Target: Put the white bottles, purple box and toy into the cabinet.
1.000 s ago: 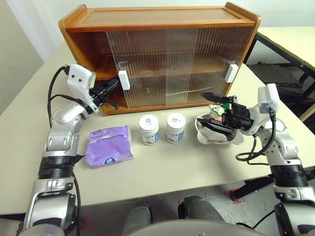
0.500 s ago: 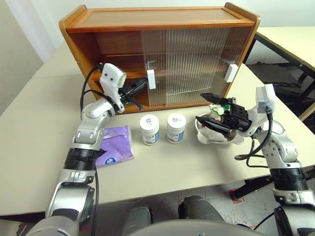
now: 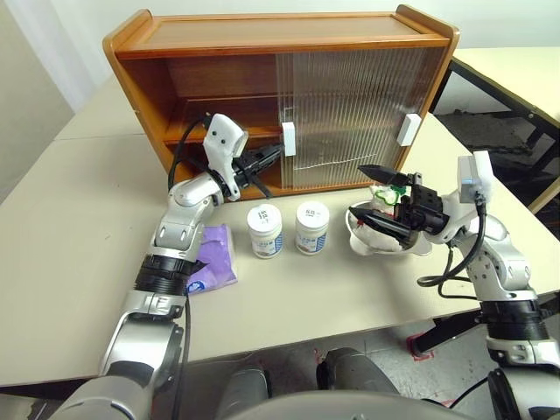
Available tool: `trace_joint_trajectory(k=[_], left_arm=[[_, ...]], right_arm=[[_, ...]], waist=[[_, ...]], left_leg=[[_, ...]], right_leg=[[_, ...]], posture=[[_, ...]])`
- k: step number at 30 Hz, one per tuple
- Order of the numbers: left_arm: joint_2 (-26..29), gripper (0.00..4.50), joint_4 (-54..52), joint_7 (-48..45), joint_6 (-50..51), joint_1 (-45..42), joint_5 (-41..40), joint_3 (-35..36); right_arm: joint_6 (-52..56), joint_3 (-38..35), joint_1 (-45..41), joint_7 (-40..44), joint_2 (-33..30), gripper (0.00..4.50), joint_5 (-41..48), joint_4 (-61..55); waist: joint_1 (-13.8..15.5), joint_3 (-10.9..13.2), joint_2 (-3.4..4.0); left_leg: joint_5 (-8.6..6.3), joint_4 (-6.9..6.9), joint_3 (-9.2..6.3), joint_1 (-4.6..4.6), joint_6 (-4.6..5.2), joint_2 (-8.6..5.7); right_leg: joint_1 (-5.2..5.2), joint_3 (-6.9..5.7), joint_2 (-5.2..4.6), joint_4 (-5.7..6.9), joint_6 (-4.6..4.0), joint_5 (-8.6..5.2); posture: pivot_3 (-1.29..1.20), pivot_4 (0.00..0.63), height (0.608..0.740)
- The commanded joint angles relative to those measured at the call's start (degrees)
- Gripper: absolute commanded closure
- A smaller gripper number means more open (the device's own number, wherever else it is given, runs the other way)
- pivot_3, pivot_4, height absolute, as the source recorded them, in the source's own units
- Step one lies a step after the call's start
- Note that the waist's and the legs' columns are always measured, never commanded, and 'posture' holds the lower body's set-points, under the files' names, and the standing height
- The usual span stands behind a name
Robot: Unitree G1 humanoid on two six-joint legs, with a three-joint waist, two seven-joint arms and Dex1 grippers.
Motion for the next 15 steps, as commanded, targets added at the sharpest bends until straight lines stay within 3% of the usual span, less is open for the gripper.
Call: trace_joint_trajectory(k=[1,2,5,11,15], left_arm=[[0.03,4.46,0.59,-0.41,-0.4,-0.29,0.3,-0.01],[0.35,4.46,0.47,-0.34,-0.37,-0.1,0.54,0.02],[2.91,3.87,-2.33,-1.12,0.7,1.9,0.14,1.16],[12.94,1.85,-16.51,-5.03,10.39,9.78,-3.88,4.55],[20.37,0.53,-26.37,-7.52,24.84,17.59,-13.31,12.09]], right_arm=[[-0.58,0.26,-0.34,0.61,-0.4,0.0,-0.66,0.73],[-0.62,0.22,-0.44,0.66,-0.45,0.0,-0.69,0.83],[-0.76,0.08,-0.47,0.77,-0.62,0.0,-0.77,0.83],[-1.62,0.38,-0.7,1.31,-1.19,0.0,-1.31,1.68],[-2.0,0.82,-1.21,1.68,-0.91,0.0,-1.72,2.61]], waist=[[-0.01,0.0,0.0],[-0.02,0.0,0.0],[-0.37,0.0,0.01],[-1.44,0.0,0.03],[-1.83,-0.06,0.13]], left_leg=[[-0.01,0.04,-0.01,-0.02,0.01,0.0],[-0.02,0.07,-0.02,-0.04,0.03,0.0],[-0.03,0.11,-0.07,-0.08,0.05,0.0],[-0.04,0.1,-0.01,-0.3,0.04,-0.01],[-0.06,0.07,-0.01,-0.6,0.01,0.0]], right_leg=[[0.0,0.0,0.0,0.0,0.01,0.0],[-0.01,0.0,0.0,0.0,0.01,0.0],[-0.02,0.01,0.0,0.0,0.01,0.0],[-0.27,-0.04,0.07,0.0,-0.04,0.0],[-0.58,-0.04,0.07,0.0,-0.42,0.19]], posture=[[-0.22,0.0,0.74],[-0.22,0.0,0.74],[-0.22,0.0,0.74],[-0.21,0.0,0.74],[-0.2,0.0,0.74]])
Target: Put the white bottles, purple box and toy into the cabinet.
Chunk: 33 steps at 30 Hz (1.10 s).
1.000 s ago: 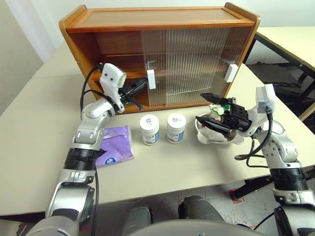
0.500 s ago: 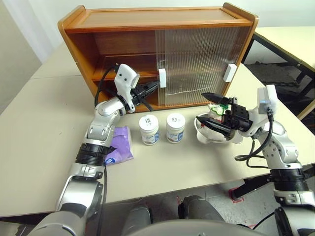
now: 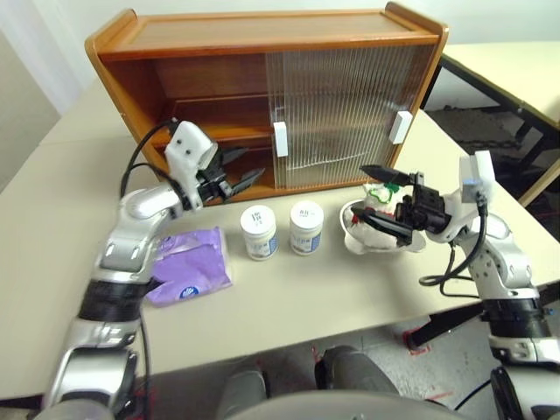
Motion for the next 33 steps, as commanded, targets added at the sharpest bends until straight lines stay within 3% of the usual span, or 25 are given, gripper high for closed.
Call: trace_joint_trajectory(k=[1,6,8,12,20,26,33], left_arm=[[4.03,0.1,-6.75,-1.47,11.51,4.59,-7.72,6.26],[7.69,0.04,-11.18,0.79,28.78,13.0,-19.81,21.89],[10.73,0.04,-13.89,-1.94,34.59,20.32,-23.16,26.42],[11.88,0.04,-13.19,-2.97,35.07,26.47,-24.84,33.0],[12.9,0.04,-10.56,-2.41,35.31,35.99,-21.48,35.48],[9.82,0.04,-6.58,1.84,34.84,31.82,-19.69,29.43],[6.43,2.31,-1.49,3.22,37.62,27.44,-20.45,23.75]], right_arm=[[-0.64,0.63,-0.54,0.63,-0.02,0.0,-0.77,0.95],[-0.83,0.91,-0.99,1.31,0.04,0.0,-0.98,1.51],[-0.7,0.84,-1.18,1.68,-0.01,0.0,-0.68,1.6],[2.4,2.09,-0.54,3.24,-0.82,0.0,0.34,0.18],[2.44,2.8,-0.14,3.67,-0.88,0.0,-0.33,-0.21],[2.98,3.47,0.01,3.99,-0.58,0.0,-0.57,-0.26],[2.44,3.81,-0.21,3.94,-0.5,0.0,-0.98,-0.04]], waist=[[-0.05,-0.02,0.04],[0.21,-0.07,0.12],[0.05,-0.13,0.2],[0.19,-0.18,0.22],[0.63,-0.48,0.78],[1.09,-0.57,0.92],[1.54,-0.59,0.91]], left_leg=[[0.0,-0.01,-0.03,-0.12,0.0,0.03],[-0.01,-0.08,-0.35,-0.22,-0.02,0.31],[-0.02,-0.18,-0.31,-0.21,-0.05,0.74],[0.0,-0.38,-0.18,-0.2,-0.13,0.82],[0.01,-0.45,-0.3,-0.13,-0.16,1.0],[0.02,-0.45,-0.32,-0.05,-0.17,1.12],[0.07,-0.45,-0.25,-0.11,-0.25,1.14]], right_leg=[[-0.13,0.01,-0.01,0.0,-0.24,0.14],[-0.33,0.11,-0.18,0.02,-0.41,0.21],[-0.43,0.16,-0.26,0.02,-0.5,0.22],[-0.74,0.21,-0.23,0.25,-0.76,0.13],[-0.83,0.18,-0.09,0.35,-1.05,0.16],[-0.89,0.15,-0.03,0.35,-1.17,0.22],[-0.86,0.13,-0.01,0.35,-1.31,0.31]], posture=[[-0.2,0.0,0.74],[-0.17,0.0,0.74],[-0.17,0.0,0.74],[-0.17,0.0,0.74],[-0.15,0.0,0.74],[-0.14,0.0,0.74],[-0.15,0.0,0.74]])
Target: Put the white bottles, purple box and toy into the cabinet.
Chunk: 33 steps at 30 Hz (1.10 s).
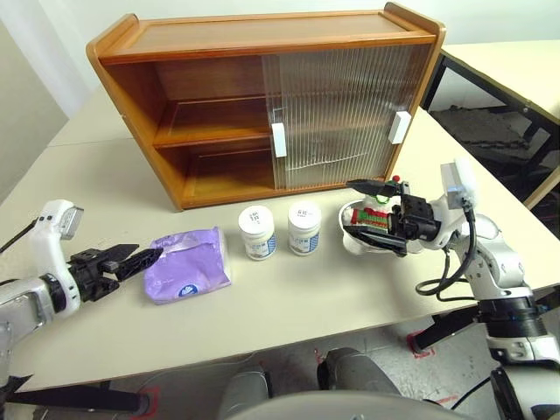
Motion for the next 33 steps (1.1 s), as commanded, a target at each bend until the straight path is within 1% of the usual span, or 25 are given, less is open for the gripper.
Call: trace_joint_trajectory(k=[1,6,7,11,15,18,21,24,26,29,31,33], left_arm=[[-1.19,2.64,2.19,0.12,1.14,0.04,0.19,-3.28],[-2.24,4.38,3.96,0.45,-0.53,0.02,0.74,-3.63],[-2.1,4.48,3.96,0.35,-0.74,0.16,0.73,-3.33],[-1.3,4.48,3.45,-0.45,-1.54,-0.7,-1.24,0.67],[-1.49,4.48,2.09,0.95,-0.51,-6.25,-7.61,8.65],[-2.16,4.48,0.55,2.97,0.91,-10.4,-13.0,13.19],[-2.65,4.48,-1.23,7.24,3.28,-14.58,-18.61,16.12],[-4.46,4.48,-3.25,12.64,4.57,-18.8,-24.48,16.52],[-6.3,4.48,-4.19,17.37,4.48,-22.11,-27.45,15.58],[-8.51,4.48,-4.66,24.13,2.9,-25.95,-27.28,13.15],[-10.61,4.48,-3.98,29.7,0.82,-29.47,-27.39,12.82],[-12.13,4.48,-2.96,34.01,-1.08,-32.71,-27.48,12.7]], right_arm=[[-0.33,0.24,-0.26,0.01,-0.11,0.0,-0.6,0.08],[-0.59,0.03,-0.25,-0.16,-0.17,0.0,-0.76,0.06],[-0.65,0.01,-0.16,-0.18,-0.19,0.0,-0.8,0.02],[-0.91,0.0,-0.07,-0.24,-0.23,0.0,-1.01,0.08],[-1.14,-0.24,-0.49,0.22,-0.6,0.0,-0.98,0.67],[-1.39,-0.54,-0.79,0.71,-0.85,0.0,-0.79,1.3],[-1.51,-0.45,-0.71,0.97,-1.01,0.0,-0.67,1.36],[-1.54,-0.3,-0.6,1.19,-1.07,0.0,-0.67,1.32],[-1.53,-0.23,-0.67,1.42,-1.19,0.0,-0.74,1.38],[-1.71,-0.11,-1.02,1.88,-1.59,0.0,-1.1,1.64],[-1.76,-0.1,-1.31,1.98,-1.77,0.0,-1.24,1.77],[-1.65,-0.18,-1.49,1.84,-1.8,0.0,-1.13,1.69]], waist=[[-0.06,0.0,-0.01],[-0.05,-0.02,-0.02],[-0.04,-0.02,-0.03],[-0.05,-0.03,-0.05],[0.06,-0.05,-0.15],[0.14,-0.05,-0.11],[0.2,-0.05,-0.11],[0.38,-0.05,-0.11],[0.59,-0.05,-0.12],[0.85,-0.03,-0.14],[0.89,0.02,-0.19],[0.91,0.17,-0.4]], left_leg=[[0.0,-0.01,0.04,0.0,0.0,0.0],[0.01,-0.04,0.1,0.02,-0.02,-0.02],[0.01,-0.04,0.1,0.02,-0.03,-0.03],[0.05,-0.03,0.09,0.03,-0.09,-0.08],[0.09,-0.03,0.07,0.01,-0.16,-0.15],[0.13,-0.03,0.04,0.03,-0.21,-0.18],[0.15,-0.03,0.08,0.04,-0.24,-0.26],[0.21,-0.03,0.08,0.06,-0.34,-0.28],[0.27,-0.03,0.08,0.09,-0.41,-0.29],[0.36,-0.03,0.09,0.21,-0.43,-0.32],[0.38,-0.03,0.1,0.45,-0.43,-0.34],[0.39,-0.03,0.12,0.83,-0.42,-0.37]], right_leg=[[-0.02,0.01,0.0,0.0,0.0,0.0],[-0.03,0.01,0.02,0.0,0.0,0.0],[-0.03,0.01,0.02,0.0,-0.01,0.0],[-0.01,0.01,0.03,0.0,-0.03,0.01],[-0.02,-0.01,0.09,0.01,-0.08,0.05],[0.02,-0.02,0.1,0.02,-0.08,0.06],[0.04,0.01,0.09,0.02,-0.06,0.06],[0.06,0.01,0.09,0.01,-0.01,0.08],[0.11,0.01,0.08,0.01,0.03,0.11],[0.25,0.02,0.09,0.02,0.13,0.17],[0.47,0.03,0.09,0.01,0.16,0.2],[0.87,0.03,0.14,-0.01,0.32,0.11]], posture=[[-0.16,0.0,0.74],[-0.16,0.0,0.74],[-0.16,0.0,0.74],[-0.16,0.0,0.74],[-0.16,0.0,0.74],[-0.15,0.0,0.74],[-0.15,0.0,0.74],[-0.14,0.0,0.74],[-0.14,0.0,0.74],[-0.15,0.0,0.74],[-0.15,0.0,0.74],[-0.15,0.0,0.74]])
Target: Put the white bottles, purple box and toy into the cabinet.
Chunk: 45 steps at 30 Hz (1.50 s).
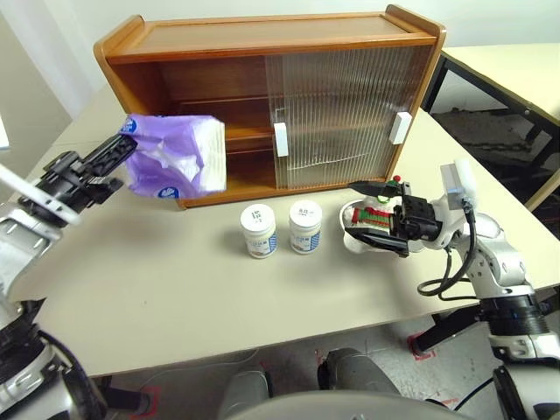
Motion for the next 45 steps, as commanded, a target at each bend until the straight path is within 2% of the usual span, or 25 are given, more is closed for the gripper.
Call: trace_joint_trajectory(k=[1,7,11,22,32,40,43,45], left_arm=[[-1.62,4.48,1.11,7.33,-3.21,-4.42,-0.04,-0.95],[-4.18,4.48,0.62,12.51,-5.62,-8.5,0.04,-5.5],[-7.71,4.48,3.57,14.33,-9.61,-10.97,2.99,-9.09],[-12.08,4.48,13.29,17.37,-18.19,-16.78,10.18,-12.07],[-13.47,4.48,25.57,13.41,-23.99,-25.92,18.21,-17.62],[-13.14,4.48,30.71,10.92,-26.0,-27.75,24.25,-19.8],[-13.38,3.9,31.27,10.46,-26.38,-28.38,24.95,-19.71],[-13.4,3.26,31.31,10.02,-26.42,-28.62,25.13,-19.53]], right_arm=[[-0.29,-0.04,-0.78,0.21,-0.33,0.0,-0.43,0.0],[-0.56,0.55,-0.06,0.2,-0.3,0.0,-0.71,-0.71],[-0.84,0.99,0.05,-0.34,0.28,0.0,-0.96,-1.07],[-1.63,1.53,1.27,-1.71,1.15,0.0,-1.41,-2.41],[-2.14,1.92,1.12,-2.12,1.62,0.0,-2.07,-2.71],[-2.42,1.79,1.62,-2.64,1.75,0.0,-2.17,-3.14],[-2.49,1.91,1.52,-2.92,1.98,0.0,-2.2,-3.1],[-2.6,1.94,1.43,-2.9,2.1,0.0,-2.24,-3.0]], waist=[[0.0,0.08,-0.14],[0.16,0.09,-0.16],[0.29,0.12,-0.22],[0.16,0.27,-0.46],[0.13,0.42,-0.7],[0.09,0.43,-0.7],[0.02,0.46,-0.71],[0.0,0.48,-0.74]], left_leg=[[0.0,0.0,0.01,0.13,0.0,0.0],[0.0,0.06,0.13,0.29,0.0,-0.12],[0.0,0.06,0.28,0.23,0.0,-0.17],[-0.01,0.08,0.55,0.21,0.01,-0.16],[-0.04,0.14,0.52,0.12,0.07,-0.27],[0.0,0.15,0.26,0.13,0.16,-0.55],[0.16,0.16,0.11,0.15,0.29,-0.74],[0.29,0.16,-0.03,0.09,0.35,-0.87]], right_leg=[[0.15,0.0,0.03,-0.02,0.38,-0.23],[0.42,0.0,0.03,-0.06,0.49,-0.29],[0.41,-0.04,0.05,-0.08,0.51,-0.3],[0.42,-0.03,0.08,-0.1,0.66,-0.35],[0.44,-0.04,0.17,-0.19,0.75,-0.33],[0.56,-0.11,0.07,-0.21,0.94,-0.36],[0.68,-0.06,0.06,-0.2,0.93,-0.36],[0.71,-0.01,0.06,-0.2,0.93,-0.36]], posture=[[-0.15,0.0,0.74],[-0.15,0.0,0.74],[-0.16,0.0,0.74],[-0.18,0.0,0.74],[-0.19,0.0,0.74],[-0.21,0.0,0.74],[-0.21,0.0,0.74],[-0.21,0.0,0.74]])
